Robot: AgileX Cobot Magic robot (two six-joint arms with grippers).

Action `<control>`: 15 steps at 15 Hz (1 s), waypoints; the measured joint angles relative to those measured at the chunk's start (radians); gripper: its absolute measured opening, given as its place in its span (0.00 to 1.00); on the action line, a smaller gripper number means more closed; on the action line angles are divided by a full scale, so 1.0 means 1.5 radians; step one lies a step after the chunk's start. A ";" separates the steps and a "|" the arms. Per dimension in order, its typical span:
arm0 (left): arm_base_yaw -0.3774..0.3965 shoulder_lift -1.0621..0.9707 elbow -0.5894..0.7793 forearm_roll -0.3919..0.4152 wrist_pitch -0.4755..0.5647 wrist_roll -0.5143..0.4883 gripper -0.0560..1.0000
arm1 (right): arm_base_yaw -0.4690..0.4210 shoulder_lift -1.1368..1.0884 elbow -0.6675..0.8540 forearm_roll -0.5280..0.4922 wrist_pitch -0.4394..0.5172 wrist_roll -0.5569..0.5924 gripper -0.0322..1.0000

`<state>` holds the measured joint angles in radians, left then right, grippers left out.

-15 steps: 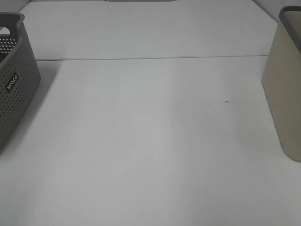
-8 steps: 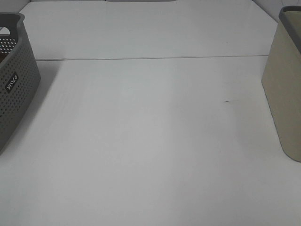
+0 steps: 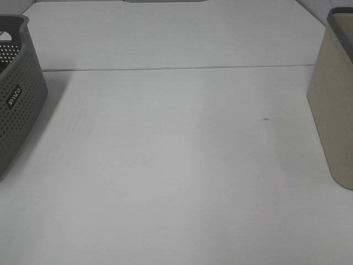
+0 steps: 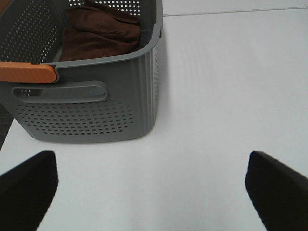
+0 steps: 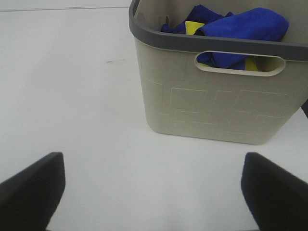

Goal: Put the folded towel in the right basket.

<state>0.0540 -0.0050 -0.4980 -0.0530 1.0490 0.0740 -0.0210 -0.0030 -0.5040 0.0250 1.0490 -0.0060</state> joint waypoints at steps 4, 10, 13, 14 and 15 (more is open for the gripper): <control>0.000 0.000 0.000 0.000 0.000 0.000 0.99 | 0.000 0.000 0.000 -0.001 0.000 0.004 0.94; 0.000 0.000 0.000 -0.001 0.000 0.000 0.99 | 0.000 0.000 0.000 -0.001 0.000 0.004 0.94; 0.000 0.000 0.000 -0.001 0.000 0.000 0.99 | 0.000 0.000 0.000 -0.001 0.000 0.004 0.94; 0.000 0.000 0.000 -0.001 0.000 0.000 0.99 | 0.000 0.000 0.000 -0.001 0.000 0.004 0.94; 0.000 0.000 0.000 -0.001 0.000 0.000 0.99 | 0.000 0.000 0.000 -0.001 0.000 0.007 0.94</control>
<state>0.0540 -0.0050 -0.4980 -0.0540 1.0490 0.0740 -0.0210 -0.0030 -0.5040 0.0240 1.0490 0.0050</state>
